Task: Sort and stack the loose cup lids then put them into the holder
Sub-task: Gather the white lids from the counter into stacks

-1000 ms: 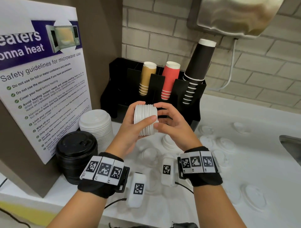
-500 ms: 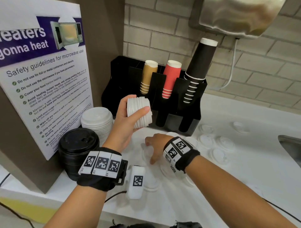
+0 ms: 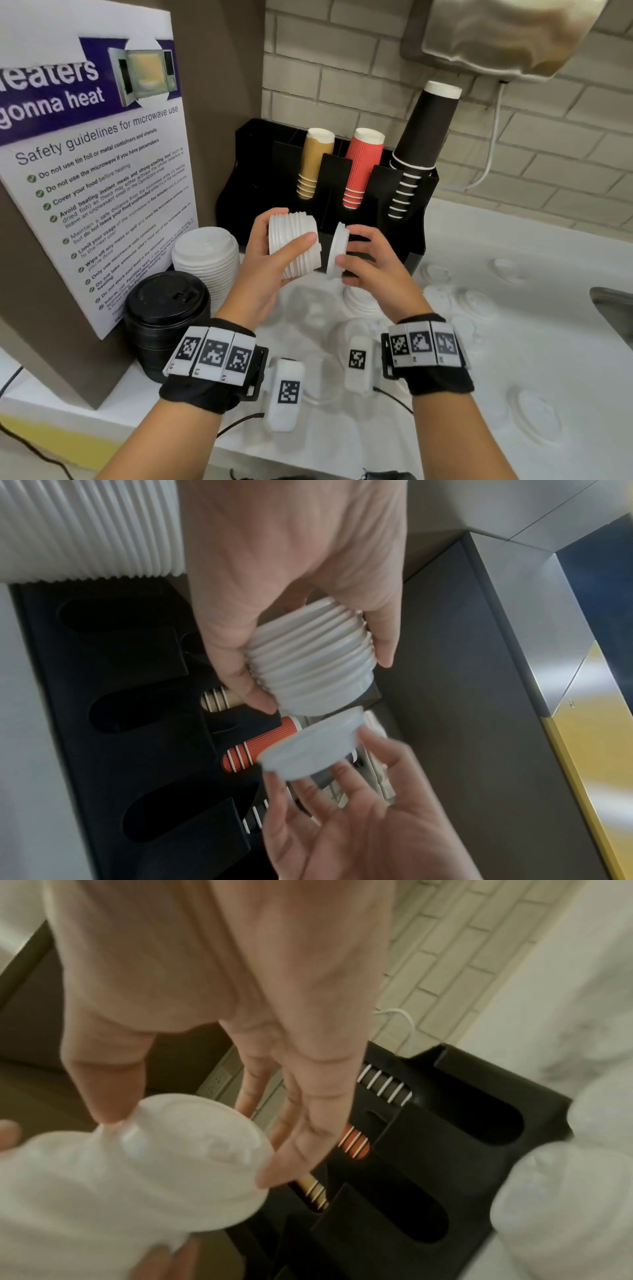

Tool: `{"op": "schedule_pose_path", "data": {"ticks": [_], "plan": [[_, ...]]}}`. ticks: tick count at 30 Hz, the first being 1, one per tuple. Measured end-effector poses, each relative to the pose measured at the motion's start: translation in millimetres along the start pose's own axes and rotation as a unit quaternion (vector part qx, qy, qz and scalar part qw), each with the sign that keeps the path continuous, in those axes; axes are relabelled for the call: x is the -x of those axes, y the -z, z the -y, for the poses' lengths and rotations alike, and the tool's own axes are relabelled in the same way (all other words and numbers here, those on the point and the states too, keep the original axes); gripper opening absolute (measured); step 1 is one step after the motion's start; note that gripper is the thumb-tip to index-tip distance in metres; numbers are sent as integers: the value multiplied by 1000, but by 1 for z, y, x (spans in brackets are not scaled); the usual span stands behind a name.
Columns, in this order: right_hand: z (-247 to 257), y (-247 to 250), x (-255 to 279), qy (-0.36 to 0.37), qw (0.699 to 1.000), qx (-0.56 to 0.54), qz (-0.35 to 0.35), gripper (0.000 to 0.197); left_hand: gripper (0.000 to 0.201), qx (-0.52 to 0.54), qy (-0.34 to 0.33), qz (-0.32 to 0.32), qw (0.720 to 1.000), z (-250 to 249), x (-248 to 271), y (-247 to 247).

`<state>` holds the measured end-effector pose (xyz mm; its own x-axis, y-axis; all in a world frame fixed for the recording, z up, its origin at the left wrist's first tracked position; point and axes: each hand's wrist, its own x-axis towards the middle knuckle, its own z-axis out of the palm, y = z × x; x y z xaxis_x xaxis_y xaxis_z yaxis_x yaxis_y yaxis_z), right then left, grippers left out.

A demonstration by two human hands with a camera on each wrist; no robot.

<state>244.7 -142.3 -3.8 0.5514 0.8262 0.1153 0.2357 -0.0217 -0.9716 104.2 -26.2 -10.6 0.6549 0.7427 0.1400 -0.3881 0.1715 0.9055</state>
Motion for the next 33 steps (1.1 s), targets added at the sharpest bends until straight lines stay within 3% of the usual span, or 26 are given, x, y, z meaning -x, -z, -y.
{"op": "schedule_pose_path", "data": {"ticks": [3,13,23,33], "plan": [[1,-9,11,14,998,-58,13,44,66,-6,1,4,1000,3,0,-4],[2,-11,18,22,998,-53,29,48,52,-30,41,70,996,9,5,-4],[11,-14,19,49,997,-48,22,50,57,-20,35,52,998,10,6,-7],[32,-4,3,43,997,-2,56,45,56,108,86,29,990,10,2,-8]]}}
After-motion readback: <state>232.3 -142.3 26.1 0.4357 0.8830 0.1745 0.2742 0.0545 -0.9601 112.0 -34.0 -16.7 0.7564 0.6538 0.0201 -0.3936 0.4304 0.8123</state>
